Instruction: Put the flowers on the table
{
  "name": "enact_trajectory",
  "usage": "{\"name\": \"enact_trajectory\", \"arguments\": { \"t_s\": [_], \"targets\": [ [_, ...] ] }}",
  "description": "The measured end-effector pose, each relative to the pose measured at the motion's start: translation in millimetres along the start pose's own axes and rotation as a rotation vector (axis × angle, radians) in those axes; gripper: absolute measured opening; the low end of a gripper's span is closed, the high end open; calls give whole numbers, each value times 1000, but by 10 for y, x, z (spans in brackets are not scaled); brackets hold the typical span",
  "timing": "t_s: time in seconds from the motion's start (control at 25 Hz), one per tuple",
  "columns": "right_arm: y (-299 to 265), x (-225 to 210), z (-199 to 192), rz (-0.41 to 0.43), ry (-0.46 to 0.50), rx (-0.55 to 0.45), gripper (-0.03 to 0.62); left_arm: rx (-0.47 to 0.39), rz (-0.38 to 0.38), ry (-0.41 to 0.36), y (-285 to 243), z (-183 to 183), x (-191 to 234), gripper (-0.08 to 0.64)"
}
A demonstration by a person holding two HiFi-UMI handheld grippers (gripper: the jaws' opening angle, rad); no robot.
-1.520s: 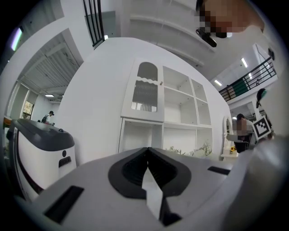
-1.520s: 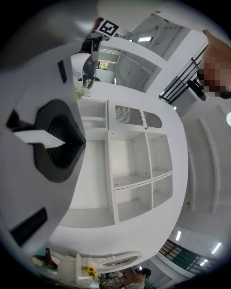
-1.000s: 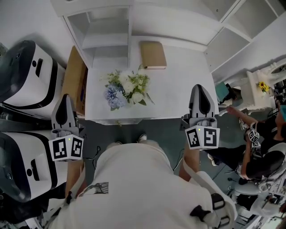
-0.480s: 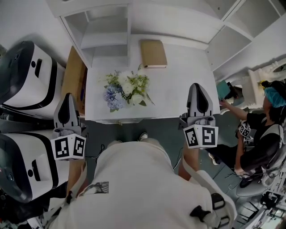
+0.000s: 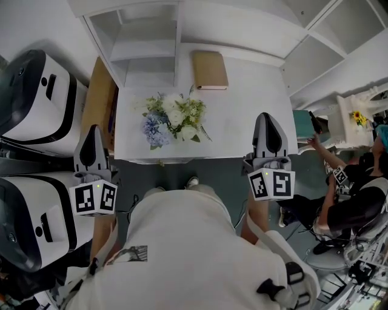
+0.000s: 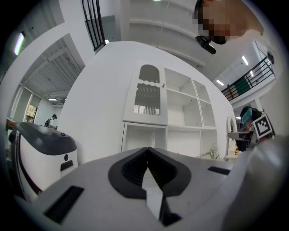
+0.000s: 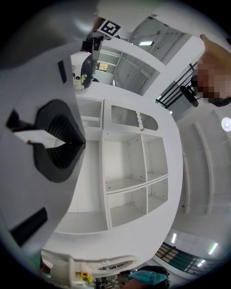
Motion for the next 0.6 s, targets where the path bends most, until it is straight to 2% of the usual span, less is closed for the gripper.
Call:
{"name": "enact_trajectory", "arguments": {
  "t_s": [0.6],
  "targets": [
    [4, 125, -59, 3, 9, 26, 11, 13, -12, 15, -12, -48, 71, 15]
  ]
}}
Point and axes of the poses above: the fingertips, and each gripper's own axes: y backward along the fingers, x to its left, z out of its top, the point moved 7 cm from there along y, backward along the fingers, and after that the axes turned 5 degrees about y, right-handed, at the moved point
